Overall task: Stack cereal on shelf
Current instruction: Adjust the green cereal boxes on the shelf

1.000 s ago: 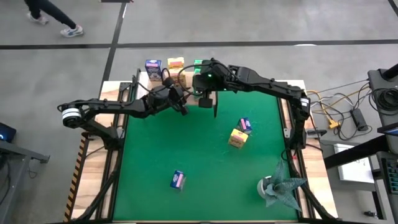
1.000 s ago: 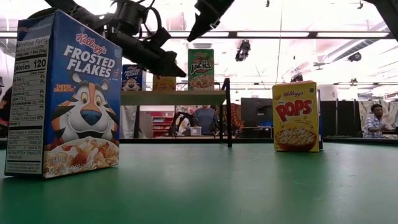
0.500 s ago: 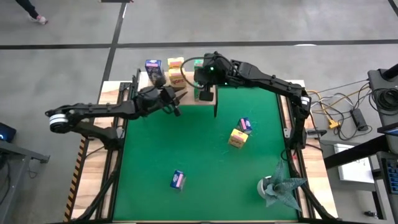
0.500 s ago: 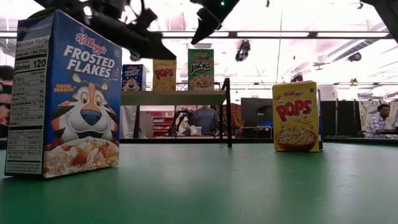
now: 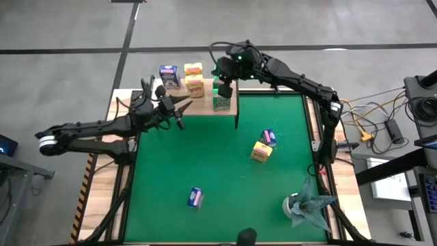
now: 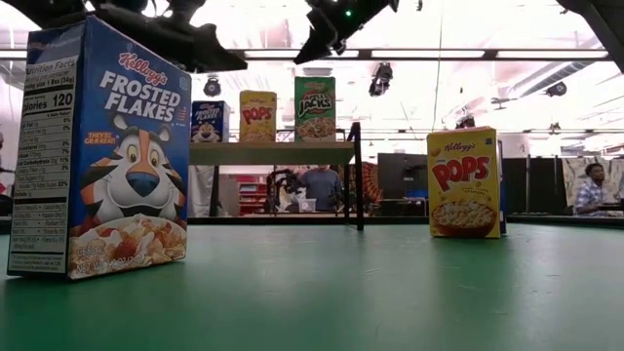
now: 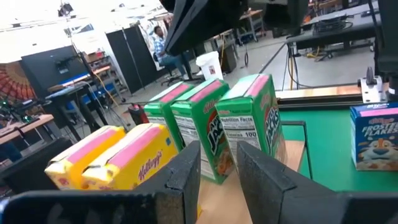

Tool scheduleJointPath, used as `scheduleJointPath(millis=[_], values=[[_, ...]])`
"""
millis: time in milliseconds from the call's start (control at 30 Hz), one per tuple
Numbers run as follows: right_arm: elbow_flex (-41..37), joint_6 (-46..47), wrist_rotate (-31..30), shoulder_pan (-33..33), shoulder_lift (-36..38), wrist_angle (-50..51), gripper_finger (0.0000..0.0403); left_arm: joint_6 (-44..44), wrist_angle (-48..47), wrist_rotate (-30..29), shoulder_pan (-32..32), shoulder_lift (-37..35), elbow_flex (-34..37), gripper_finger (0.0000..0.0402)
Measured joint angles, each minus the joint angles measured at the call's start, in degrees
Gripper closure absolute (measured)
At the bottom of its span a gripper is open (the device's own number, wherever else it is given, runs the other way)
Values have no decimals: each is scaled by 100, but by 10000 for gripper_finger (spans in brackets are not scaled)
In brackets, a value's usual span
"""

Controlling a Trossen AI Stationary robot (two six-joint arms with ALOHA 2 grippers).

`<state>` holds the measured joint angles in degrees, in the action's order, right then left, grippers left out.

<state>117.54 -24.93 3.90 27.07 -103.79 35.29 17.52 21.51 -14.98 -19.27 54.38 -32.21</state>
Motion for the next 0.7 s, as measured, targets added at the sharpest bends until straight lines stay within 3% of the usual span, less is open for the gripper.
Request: scheduleJointPath(millis=[700], values=[[-9, -18, 59, 20, -382, 407, 394, 39, -189, 2, -2, -213, 118, 314]])
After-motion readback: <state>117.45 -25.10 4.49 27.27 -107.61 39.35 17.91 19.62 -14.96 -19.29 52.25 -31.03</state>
